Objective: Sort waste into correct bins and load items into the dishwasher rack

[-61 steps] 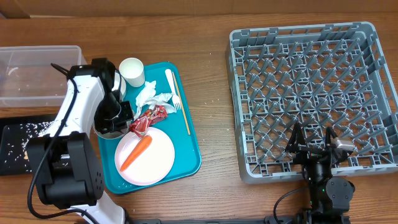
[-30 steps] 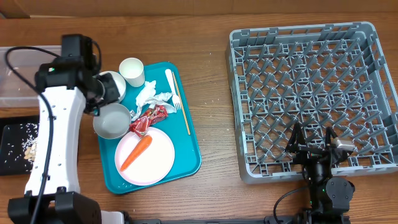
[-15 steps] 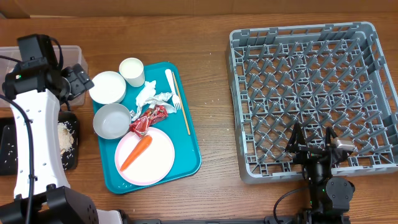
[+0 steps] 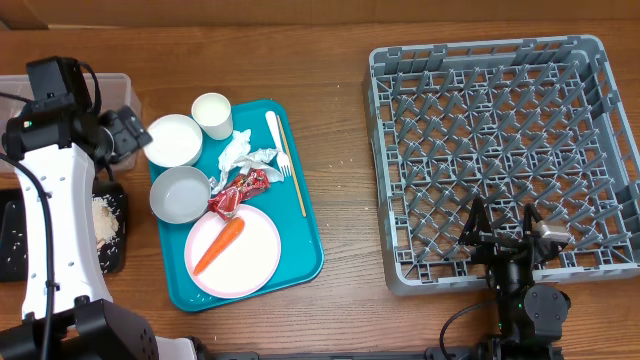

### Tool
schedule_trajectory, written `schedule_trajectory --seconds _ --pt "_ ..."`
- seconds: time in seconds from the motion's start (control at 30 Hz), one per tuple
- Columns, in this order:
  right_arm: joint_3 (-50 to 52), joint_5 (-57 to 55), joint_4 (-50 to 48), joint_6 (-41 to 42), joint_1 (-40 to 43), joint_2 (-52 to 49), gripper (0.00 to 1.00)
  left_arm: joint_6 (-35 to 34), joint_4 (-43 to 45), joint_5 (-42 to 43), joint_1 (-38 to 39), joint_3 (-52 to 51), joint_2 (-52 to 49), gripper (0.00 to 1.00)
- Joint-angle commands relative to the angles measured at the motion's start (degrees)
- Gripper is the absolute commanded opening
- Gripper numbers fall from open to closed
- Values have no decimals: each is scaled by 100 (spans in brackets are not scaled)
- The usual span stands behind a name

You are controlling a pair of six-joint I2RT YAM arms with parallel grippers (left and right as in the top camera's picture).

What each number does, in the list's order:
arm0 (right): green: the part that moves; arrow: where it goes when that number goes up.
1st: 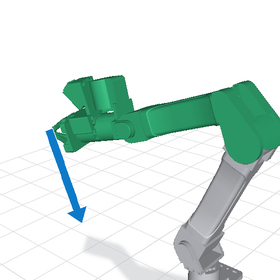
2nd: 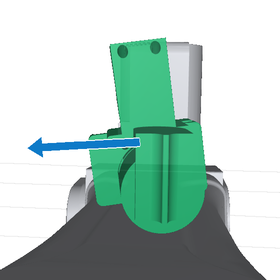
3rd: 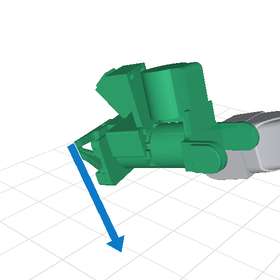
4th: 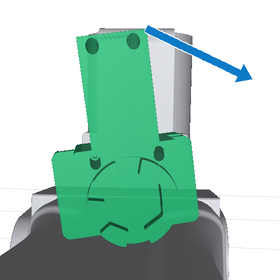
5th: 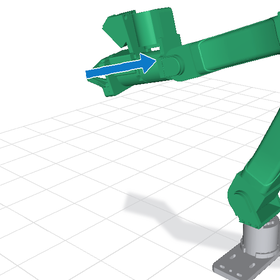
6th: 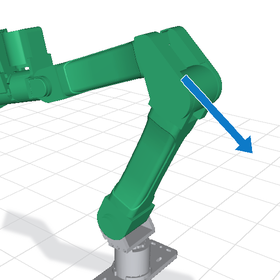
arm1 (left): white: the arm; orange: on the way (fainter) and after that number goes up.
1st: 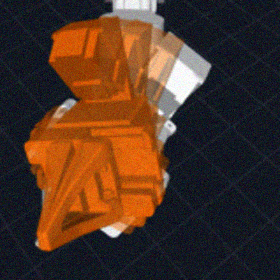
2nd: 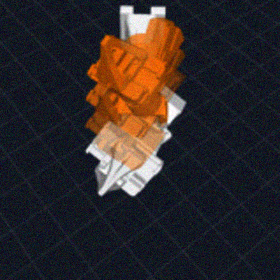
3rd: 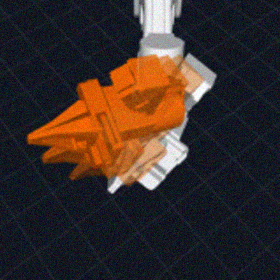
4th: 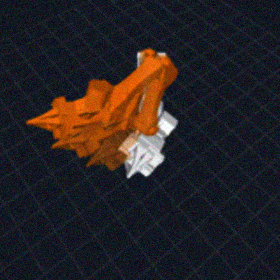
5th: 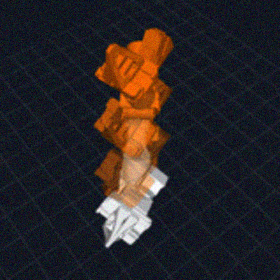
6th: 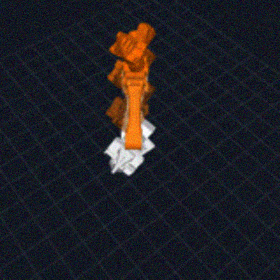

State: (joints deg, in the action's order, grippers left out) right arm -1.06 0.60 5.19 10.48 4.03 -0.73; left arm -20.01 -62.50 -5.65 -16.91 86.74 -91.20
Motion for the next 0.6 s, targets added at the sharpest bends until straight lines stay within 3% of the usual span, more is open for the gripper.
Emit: schedule_trajectory --seconds 0.0,0.1,0.17,0.27,0.4,0.57 --pt "59 -57 -35 -7 -28 55 100 92 -201 1480 13 70 -28 100" --pt "59 -57 -35 -7 -28 55 100 898 -289 2741 203 35 -31 96" --pt "59 -57 -35 -7 -28 55 100 1091 -483 2765 511 35 -31 98" --pt "59 -57 -35 -7 -28 55 100 1099 -848 2159 1099 35 -31 98" --pt "59 -55 -35 -7 -28 55 100 568 -1502 920 1912 33 -31 98" --pt "59 -55 -35 -7 -28 55 100 -116 -1764 -109 2273 -107 -31 97"
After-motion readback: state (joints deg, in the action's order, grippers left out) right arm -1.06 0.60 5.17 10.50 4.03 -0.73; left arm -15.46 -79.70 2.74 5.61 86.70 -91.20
